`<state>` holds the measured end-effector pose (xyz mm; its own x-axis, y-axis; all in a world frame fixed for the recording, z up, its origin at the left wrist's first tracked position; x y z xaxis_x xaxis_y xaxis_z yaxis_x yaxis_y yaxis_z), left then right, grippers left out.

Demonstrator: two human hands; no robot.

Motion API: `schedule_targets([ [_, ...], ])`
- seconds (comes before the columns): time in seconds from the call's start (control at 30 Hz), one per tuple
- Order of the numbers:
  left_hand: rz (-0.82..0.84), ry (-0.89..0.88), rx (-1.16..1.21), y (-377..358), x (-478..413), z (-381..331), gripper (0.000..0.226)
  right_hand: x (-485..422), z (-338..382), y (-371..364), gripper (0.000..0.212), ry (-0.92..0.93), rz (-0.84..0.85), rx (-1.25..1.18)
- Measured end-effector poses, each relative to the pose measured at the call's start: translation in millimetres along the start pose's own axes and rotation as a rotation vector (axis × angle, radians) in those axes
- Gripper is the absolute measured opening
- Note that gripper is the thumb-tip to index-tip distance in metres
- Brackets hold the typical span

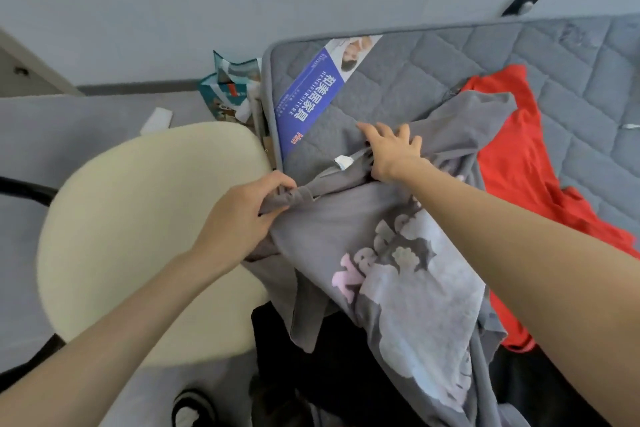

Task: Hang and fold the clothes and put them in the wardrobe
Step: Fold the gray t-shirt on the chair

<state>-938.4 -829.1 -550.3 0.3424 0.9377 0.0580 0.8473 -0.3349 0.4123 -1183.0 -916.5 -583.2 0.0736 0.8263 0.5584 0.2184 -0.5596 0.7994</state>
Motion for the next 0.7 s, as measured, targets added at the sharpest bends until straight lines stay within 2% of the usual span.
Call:
schedule_targets([
  [0.1, -0.050, 0.033, -0.073, 16, 17, 5, 0.036, 2, 15, 8, 0.053, 0.024, 0.041, 0.142],
  [0.2, -0.108, 0.219, 0.031, 30, 39, 11, 0.050, 13, 30, 12, 0.041, 0.117, 0.131, 0.313],
  [0.27, -0.100, 0.381, 0.039, 42, 59, 15, 0.055, 27, 40, 13, 0.030, 0.158, 0.043, 0.331],
  [0.33, -0.086, 0.464, 0.010, 53, 75, 18, 0.040, 44, 47, 18, 0.016, 0.179, -0.143, 0.257],
  [0.47, -0.172, 0.382, -0.009, 88, 119, 12, 0.042, 99, 67, 37, 0.008, 0.253, -0.465, 0.083],
  [0.53, -0.231, 0.299, -0.013, 108, 145, 2, 0.028, 132, 77, 49, 0.015, 0.263, -0.606, 0.013],
  [0.63, -0.345, 0.186, 0.018, 139, 185, -19, 0.006, 186, 88, 65, 0.034, 0.161, -0.761, -0.052],
  [0.7, -0.402, 0.121, 0.052, 161, 212, -39, 0.003, 224, 96, 74, 0.028, 0.085, -0.833, -0.068],
])
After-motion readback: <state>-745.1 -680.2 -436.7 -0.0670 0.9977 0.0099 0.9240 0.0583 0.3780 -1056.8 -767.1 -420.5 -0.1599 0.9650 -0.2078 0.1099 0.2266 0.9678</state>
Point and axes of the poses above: each hand's wrist, its own x-axis away from the middle knuckle, its own y-axis out of the back of the hand, z = x × y, the point moved 1 cm from there along -x, towards the middle knuckle, and after that the axes turned 13 degrees about x, right-handed, at the moved point
